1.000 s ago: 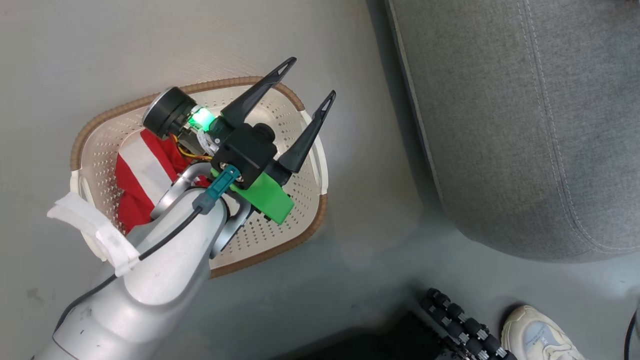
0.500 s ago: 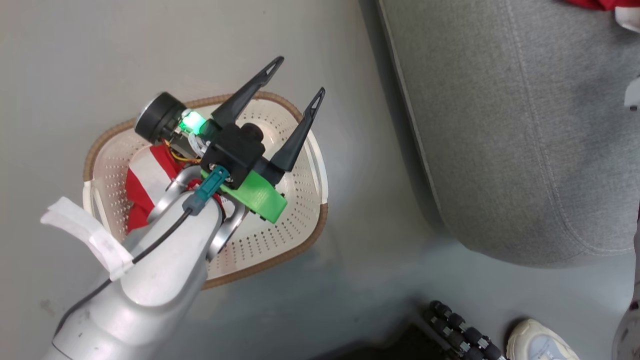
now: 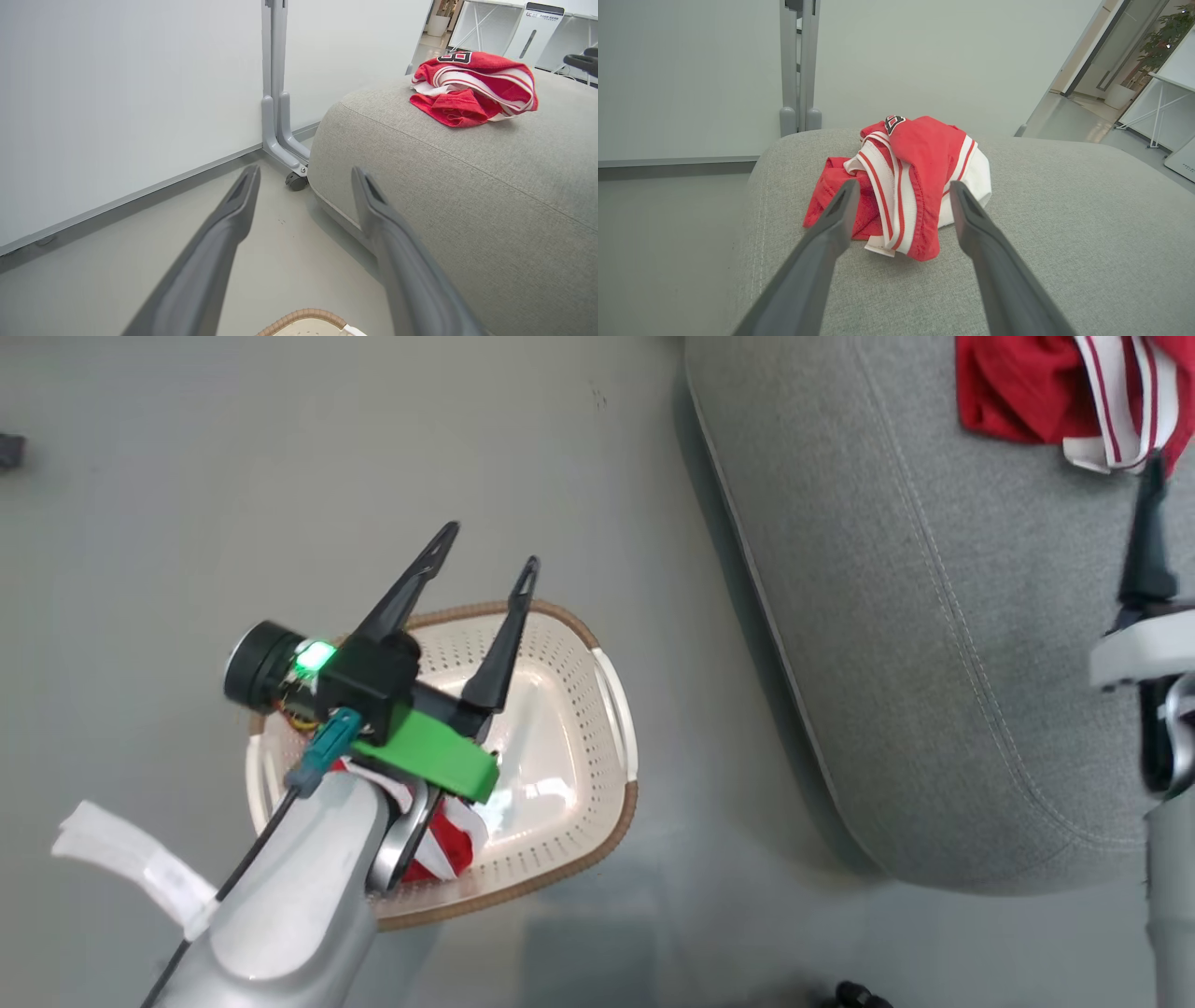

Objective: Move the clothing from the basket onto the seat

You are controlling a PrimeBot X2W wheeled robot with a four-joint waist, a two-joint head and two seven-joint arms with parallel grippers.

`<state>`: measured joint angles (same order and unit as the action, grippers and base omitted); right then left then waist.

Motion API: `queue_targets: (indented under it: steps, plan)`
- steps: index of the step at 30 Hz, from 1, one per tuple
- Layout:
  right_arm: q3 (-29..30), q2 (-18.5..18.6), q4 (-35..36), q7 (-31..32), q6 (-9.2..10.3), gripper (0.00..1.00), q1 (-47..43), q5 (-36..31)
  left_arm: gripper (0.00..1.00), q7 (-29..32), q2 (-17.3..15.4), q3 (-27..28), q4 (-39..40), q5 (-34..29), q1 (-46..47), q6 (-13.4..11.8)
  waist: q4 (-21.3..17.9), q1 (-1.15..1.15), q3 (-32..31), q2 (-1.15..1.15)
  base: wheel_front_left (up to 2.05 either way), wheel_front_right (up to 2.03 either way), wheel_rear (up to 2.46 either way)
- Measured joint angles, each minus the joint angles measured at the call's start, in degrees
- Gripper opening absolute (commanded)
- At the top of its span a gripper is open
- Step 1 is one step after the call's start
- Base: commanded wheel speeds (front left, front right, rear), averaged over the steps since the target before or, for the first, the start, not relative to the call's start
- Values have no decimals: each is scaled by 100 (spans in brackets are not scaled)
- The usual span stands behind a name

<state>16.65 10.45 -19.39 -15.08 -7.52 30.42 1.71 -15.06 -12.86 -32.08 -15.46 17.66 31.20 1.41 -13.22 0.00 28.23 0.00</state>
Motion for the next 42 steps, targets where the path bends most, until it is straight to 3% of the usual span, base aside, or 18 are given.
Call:
queue_targets:
  steps: [10, 19, 29, 42]
  plan:
    - [-1081, -226, 437, 0, 0, 100, -556, 257, 100, -9, 120, 1031, 200, -25, -805, -41, 469, 0, -719, 0, 0, 0, 0]
    - [-1659, -353, 598, 0, 0, 100, -786, 348, 100, -9, 354, 1944, 232, -159, -1308, 119, 1064, 0, -1166, 0, 0, 0, 0]
    - [-1907, -591, 784, 0, 0, 100, -1281, 347, 100, -11, 606, 2711, 268, -483, -1945, 257, 1459, 0, -1773, 0, 0, 0, 0]
    - [-1867, -738, 1227, 0, 0, 100, -2336, 314, 100, -11, 844, 2930, 248, -810, -2523, 421, 1595, -1, -2444, 0, 0, 0, 0]
